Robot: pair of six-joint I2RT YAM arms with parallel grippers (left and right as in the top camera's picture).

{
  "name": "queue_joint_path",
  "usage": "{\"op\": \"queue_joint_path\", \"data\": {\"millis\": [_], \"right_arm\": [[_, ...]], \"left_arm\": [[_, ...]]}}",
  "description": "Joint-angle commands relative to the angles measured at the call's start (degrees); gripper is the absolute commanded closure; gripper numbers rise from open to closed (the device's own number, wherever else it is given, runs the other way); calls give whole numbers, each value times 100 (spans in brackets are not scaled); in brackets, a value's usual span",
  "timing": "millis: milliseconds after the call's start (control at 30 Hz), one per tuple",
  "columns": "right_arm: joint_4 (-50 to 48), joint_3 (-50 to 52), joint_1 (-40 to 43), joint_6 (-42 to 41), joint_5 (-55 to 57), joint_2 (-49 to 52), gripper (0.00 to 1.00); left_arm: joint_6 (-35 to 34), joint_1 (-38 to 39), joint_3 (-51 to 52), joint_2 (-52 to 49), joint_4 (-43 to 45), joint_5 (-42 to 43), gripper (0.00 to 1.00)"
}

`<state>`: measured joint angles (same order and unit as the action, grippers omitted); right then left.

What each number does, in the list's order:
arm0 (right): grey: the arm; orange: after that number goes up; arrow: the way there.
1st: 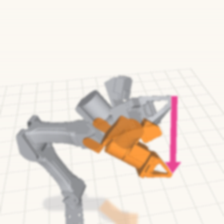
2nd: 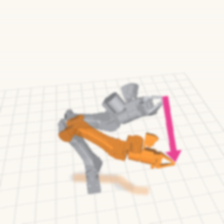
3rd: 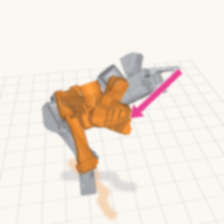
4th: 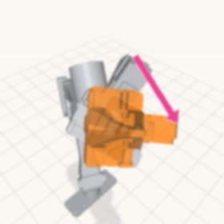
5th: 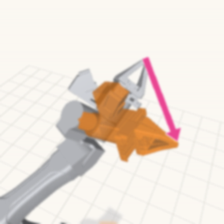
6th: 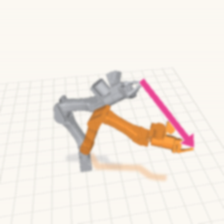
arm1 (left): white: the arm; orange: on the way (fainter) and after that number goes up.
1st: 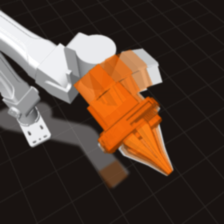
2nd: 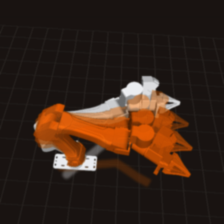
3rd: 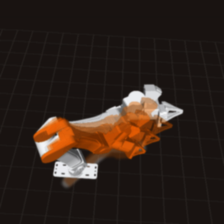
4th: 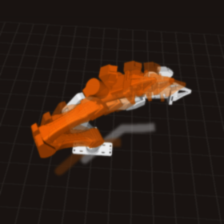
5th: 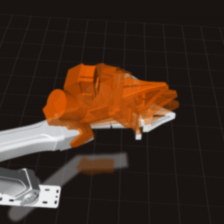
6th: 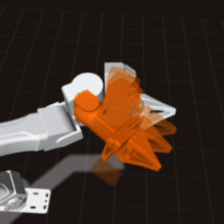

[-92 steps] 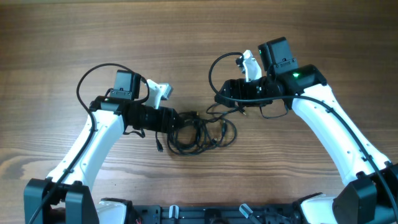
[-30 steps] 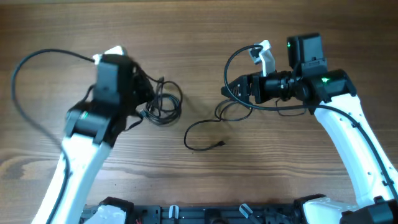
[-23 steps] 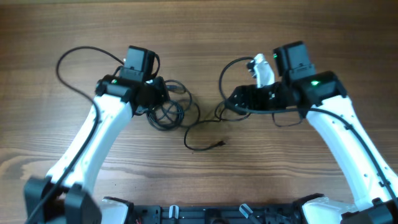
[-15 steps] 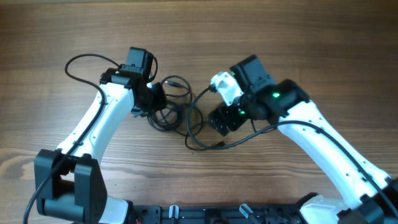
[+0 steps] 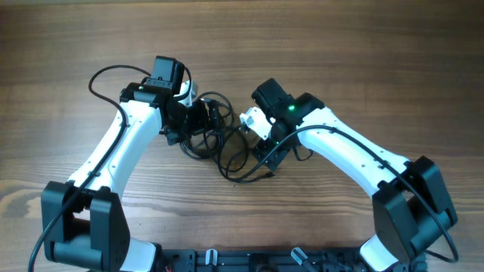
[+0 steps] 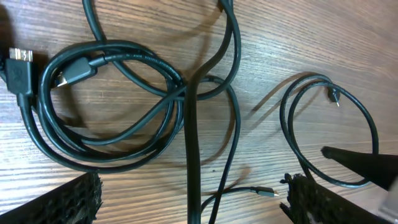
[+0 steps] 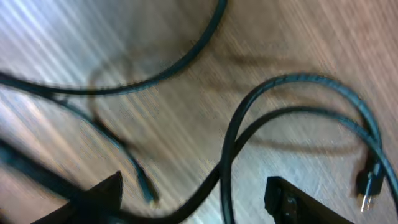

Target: Untangle cables

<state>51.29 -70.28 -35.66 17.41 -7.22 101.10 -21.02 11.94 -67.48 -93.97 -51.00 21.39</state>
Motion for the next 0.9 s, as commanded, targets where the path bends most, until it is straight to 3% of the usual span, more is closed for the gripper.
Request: {"op": "queue_joint_path", "data": {"millis": [0, 67, 100, 133, 167, 400, 500, 633, 700, 733, 867], "right_arm": [[-269, 319, -15, -111, 363, 107, 32], [-426, 323, -15, -116, 380, 107, 50], [-468, 323, -15, -131, 380, 107, 73], [-501, 321, -15, -236, 380, 107, 88], [-496, 306, -15, -295, 376, 101, 96], [-525, 111, 28, -595, 273, -1268, 96], [-426, 157, 37, -297, 116, -1510, 87], [-831, 566, 35, -85, -1141, -1215, 79], [-1473, 916, 24, -87, -1325, -1067, 63], [-1633, 1014, 24, -79, -1327, -1001, 43], [-1523, 859, 26, -28, -1082, -1086, 29]], "left_arm": [[131, -24, -37, -42, 42, 140, 0], [133, -24, -37, 0, 63, 234, 0], [136, -24, -39, 61, 94, 330, 0], [131, -24, -42, 138, 105, 372, 0], [131, -24, -48, 262, 105, 369, 0], [131, -24, -48, 1596, 221, 363, 0], [111, -24, -48, 1943, 365, 321, 0], [111, -24, -46, 1950, 343, 323, 0], [111, -22, -46, 1950, 341, 323, 0], [114, -24, -46, 1945, 321, 321, 0], [114, -22, -33, 1884, 251, 321, 0]]}}
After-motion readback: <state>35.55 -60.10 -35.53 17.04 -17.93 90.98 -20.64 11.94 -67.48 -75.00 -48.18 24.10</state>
